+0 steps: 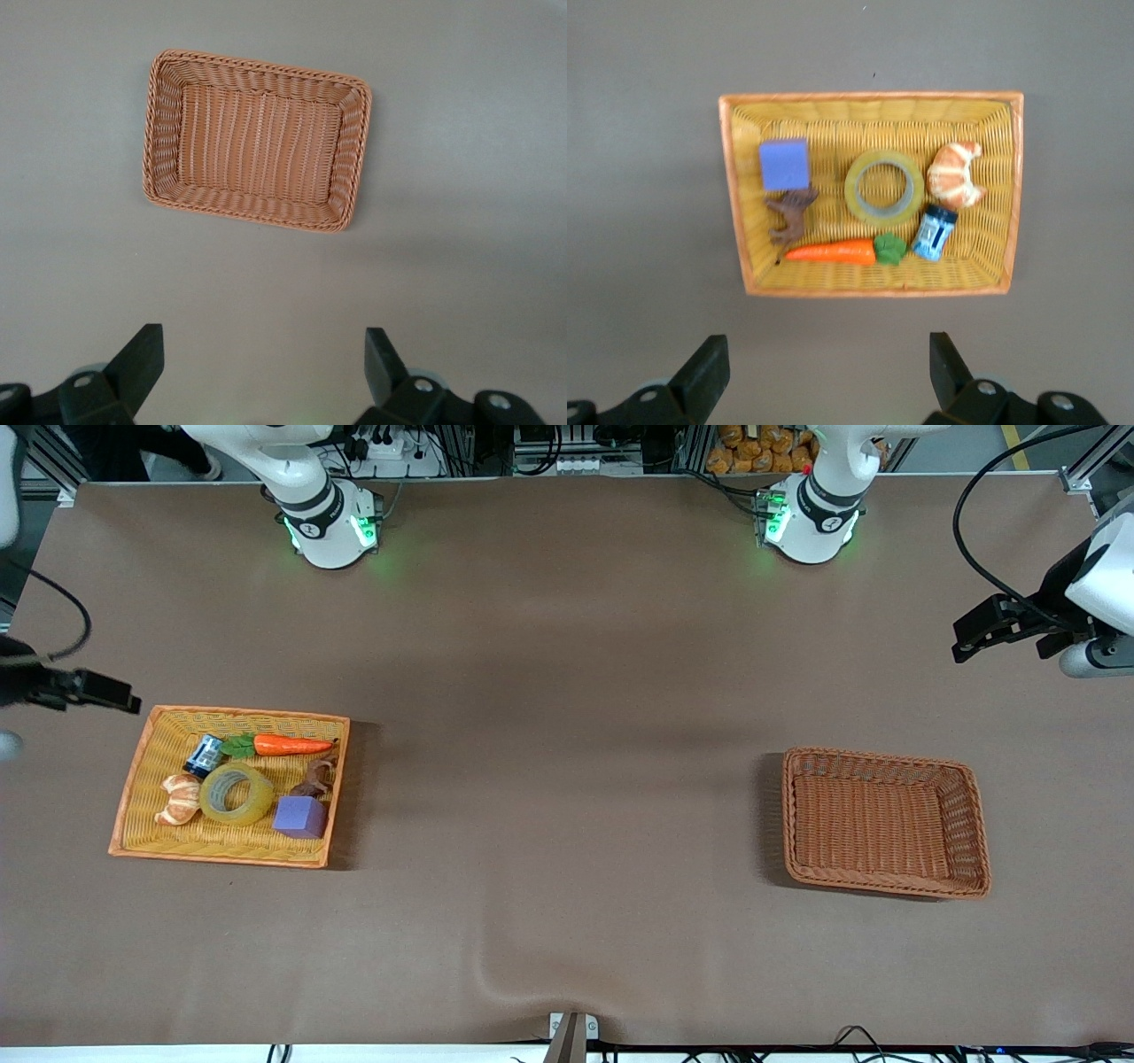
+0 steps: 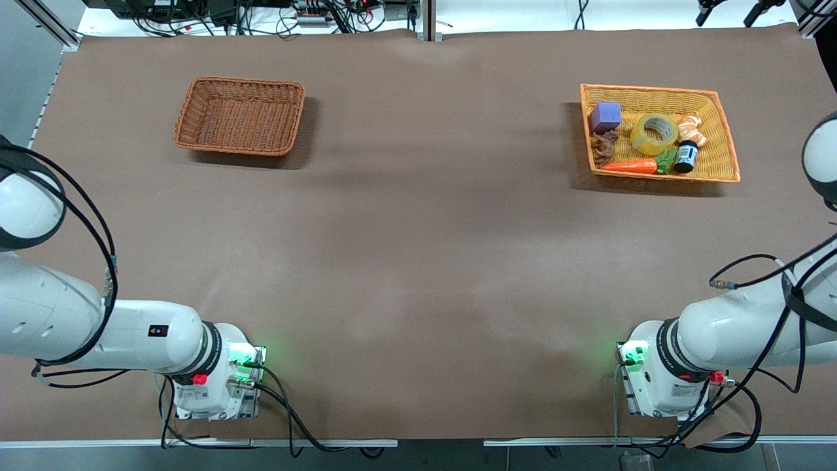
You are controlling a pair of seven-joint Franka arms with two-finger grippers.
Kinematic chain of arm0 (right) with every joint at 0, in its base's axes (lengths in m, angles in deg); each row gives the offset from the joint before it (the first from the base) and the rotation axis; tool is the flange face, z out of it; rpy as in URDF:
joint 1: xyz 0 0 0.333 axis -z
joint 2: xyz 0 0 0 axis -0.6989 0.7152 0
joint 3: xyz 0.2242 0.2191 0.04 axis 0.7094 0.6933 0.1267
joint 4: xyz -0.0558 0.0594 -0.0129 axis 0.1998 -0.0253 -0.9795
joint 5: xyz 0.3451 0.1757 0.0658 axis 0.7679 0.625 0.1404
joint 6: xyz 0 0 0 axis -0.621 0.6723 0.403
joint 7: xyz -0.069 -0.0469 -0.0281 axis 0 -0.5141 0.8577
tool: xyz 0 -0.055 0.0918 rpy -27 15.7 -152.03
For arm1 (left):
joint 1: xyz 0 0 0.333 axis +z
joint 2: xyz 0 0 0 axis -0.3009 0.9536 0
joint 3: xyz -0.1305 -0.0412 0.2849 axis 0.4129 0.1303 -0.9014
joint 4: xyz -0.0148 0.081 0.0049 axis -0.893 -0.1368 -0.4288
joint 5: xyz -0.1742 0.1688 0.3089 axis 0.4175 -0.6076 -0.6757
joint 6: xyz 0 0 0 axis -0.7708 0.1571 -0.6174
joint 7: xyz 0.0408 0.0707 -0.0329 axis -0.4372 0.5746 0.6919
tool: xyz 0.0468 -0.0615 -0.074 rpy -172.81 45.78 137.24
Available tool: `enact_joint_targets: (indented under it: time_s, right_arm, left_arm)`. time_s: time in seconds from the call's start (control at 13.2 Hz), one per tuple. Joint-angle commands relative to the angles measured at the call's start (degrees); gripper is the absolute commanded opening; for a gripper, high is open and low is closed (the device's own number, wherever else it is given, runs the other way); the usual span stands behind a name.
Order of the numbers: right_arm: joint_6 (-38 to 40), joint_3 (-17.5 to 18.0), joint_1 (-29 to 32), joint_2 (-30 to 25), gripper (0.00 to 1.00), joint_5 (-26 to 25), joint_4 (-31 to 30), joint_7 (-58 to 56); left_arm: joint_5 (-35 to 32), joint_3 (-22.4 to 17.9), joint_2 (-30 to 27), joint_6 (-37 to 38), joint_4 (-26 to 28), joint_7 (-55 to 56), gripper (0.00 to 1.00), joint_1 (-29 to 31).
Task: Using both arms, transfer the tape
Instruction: 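Move the right gripper over the clear tape roll in the yellow tray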
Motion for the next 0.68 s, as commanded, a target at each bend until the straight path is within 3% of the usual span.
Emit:
enact_joint_targets:
  time_s: [0.0, 0.23, 0.38, 0.61]
  right_arm:
    - [-6.46, -0.31, 2.26, 4.49, 1.00, 1.69, 1.02, -5.83]
    - [-12.19, -0.31, 4.45, 10.72, 1.00, 2.22, 0.93, -13.51]
    - [-13.69, -0.31, 6.82, 13.19, 1.00, 6.33, 0.67, -14.48]
    - [-15.72, -0.31, 9.37, 23.01, 1.00, 6.97, 0.50, -21.92]
  left_arm:
    - [-1.61, 0.12, 0.11, 1.44, -0.82, -0.43, 1.00, -0.08]
    - [-1.61, 0.12, 0.19, 1.44, -0.82, -0.43, 1.00, -0.08]
    - [-1.61, 0.21, 0.37, 1.35, -0.82, 0.01, 1.00, -0.51]
    - [-1.61, 0.30, 0.37, 1.35, -0.82, -0.08, 1.00, -1.13]
